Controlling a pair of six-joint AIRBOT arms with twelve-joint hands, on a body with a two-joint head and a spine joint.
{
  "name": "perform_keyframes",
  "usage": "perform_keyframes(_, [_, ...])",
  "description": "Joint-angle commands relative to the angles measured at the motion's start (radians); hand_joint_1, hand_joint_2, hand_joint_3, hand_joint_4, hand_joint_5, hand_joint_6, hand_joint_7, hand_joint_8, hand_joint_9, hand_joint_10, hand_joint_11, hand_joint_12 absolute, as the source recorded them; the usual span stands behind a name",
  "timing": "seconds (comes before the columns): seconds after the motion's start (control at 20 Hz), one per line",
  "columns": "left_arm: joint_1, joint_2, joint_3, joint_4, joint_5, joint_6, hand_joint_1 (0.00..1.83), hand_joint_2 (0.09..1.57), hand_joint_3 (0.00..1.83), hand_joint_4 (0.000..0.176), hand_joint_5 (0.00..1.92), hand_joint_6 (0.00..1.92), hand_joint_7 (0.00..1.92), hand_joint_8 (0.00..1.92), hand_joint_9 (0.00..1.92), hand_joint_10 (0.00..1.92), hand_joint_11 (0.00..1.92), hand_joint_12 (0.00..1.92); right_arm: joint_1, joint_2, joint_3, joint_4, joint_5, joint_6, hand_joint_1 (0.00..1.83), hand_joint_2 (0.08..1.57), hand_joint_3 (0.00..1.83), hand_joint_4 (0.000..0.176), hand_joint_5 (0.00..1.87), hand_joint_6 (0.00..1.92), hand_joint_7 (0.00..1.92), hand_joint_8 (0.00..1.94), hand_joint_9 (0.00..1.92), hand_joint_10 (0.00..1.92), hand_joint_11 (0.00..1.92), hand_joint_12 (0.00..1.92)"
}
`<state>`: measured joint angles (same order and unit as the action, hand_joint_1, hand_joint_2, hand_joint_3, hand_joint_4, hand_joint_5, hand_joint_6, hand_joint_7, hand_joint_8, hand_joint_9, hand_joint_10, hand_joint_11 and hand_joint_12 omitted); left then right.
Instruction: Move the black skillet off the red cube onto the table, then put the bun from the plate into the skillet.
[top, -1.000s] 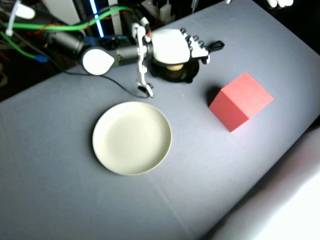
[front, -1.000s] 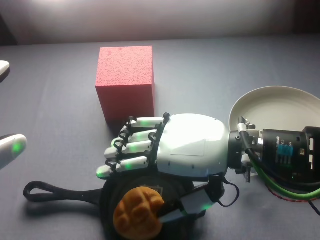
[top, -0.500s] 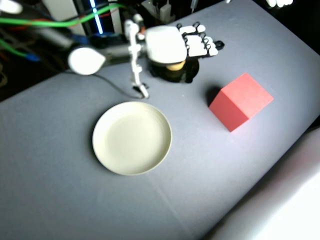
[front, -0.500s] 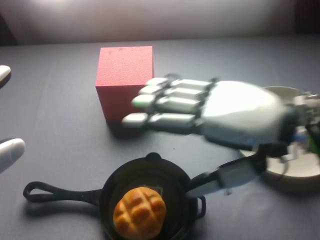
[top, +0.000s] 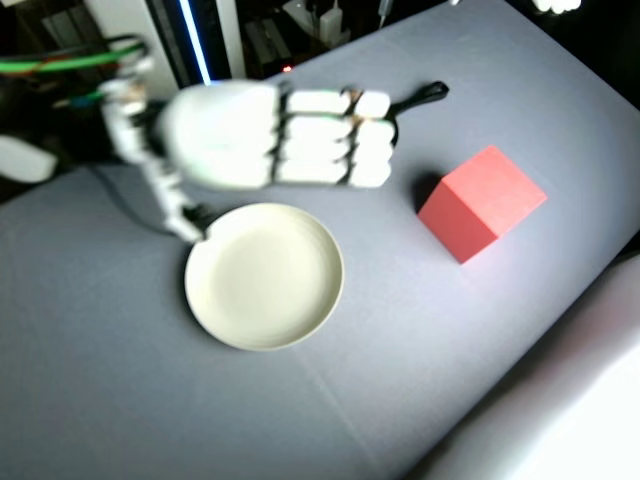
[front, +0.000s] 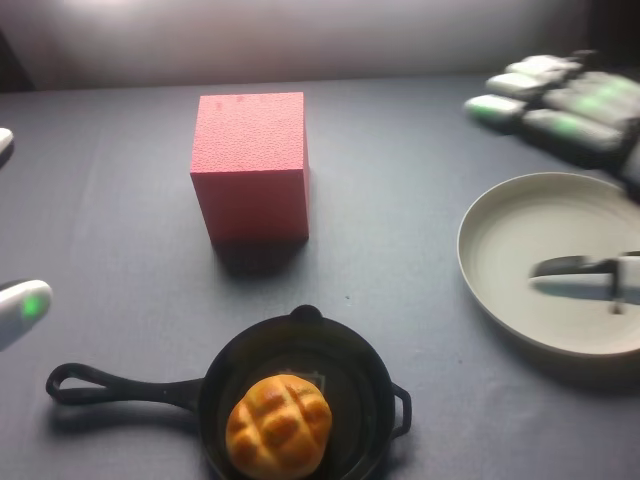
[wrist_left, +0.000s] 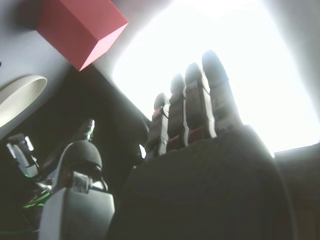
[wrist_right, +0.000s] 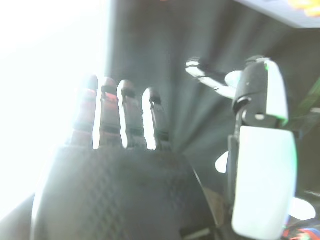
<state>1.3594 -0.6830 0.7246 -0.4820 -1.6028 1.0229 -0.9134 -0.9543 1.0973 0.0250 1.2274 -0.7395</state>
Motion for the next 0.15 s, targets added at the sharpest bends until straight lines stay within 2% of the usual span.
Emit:
perform_keyframes(0.0, [-0.011,-0.003,0.004,0.005,-0.127,-0.004,0.00,1.22,0.00,0.088,0.03,0.00,0.10,0.00,0.07,0.00,0.00,0.34,-0.029,0.016,-0.019,0.055,0.247,-0.011,0.70,0.99,0.01,0.094,0.12,0.01,0.06,0.01,0.01,0.00,0.00,0.00])
perform_keyframes(0.05, [-0.028,-0.008,0.008,0.015,-0.127,-0.005,0.00,1.21,0.00,0.112,0.02,0.00,0.09,0.00,0.05,0.00,0.00,0.32,-0.105,0.039,-0.046,0.127,0.342,-0.027,0.65,1.05,0.01,0.087,0.12,0.00,0.08,0.01,0.03,0.00,0.00,0.00])
perform_keyframes(0.1, [-0.046,-0.016,0.013,0.027,-0.127,-0.008,0.00,1.20,0.00,0.129,0.01,0.00,0.07,0.00,0.04,0.00,0.00,0.30,-0.165,0.052,-0.067,0.189,0.429,-0.032,0.60,1.08,0.00,0.090,0.15,0.00,0.14,0.01,0.10,0.01,0.04,0.02])
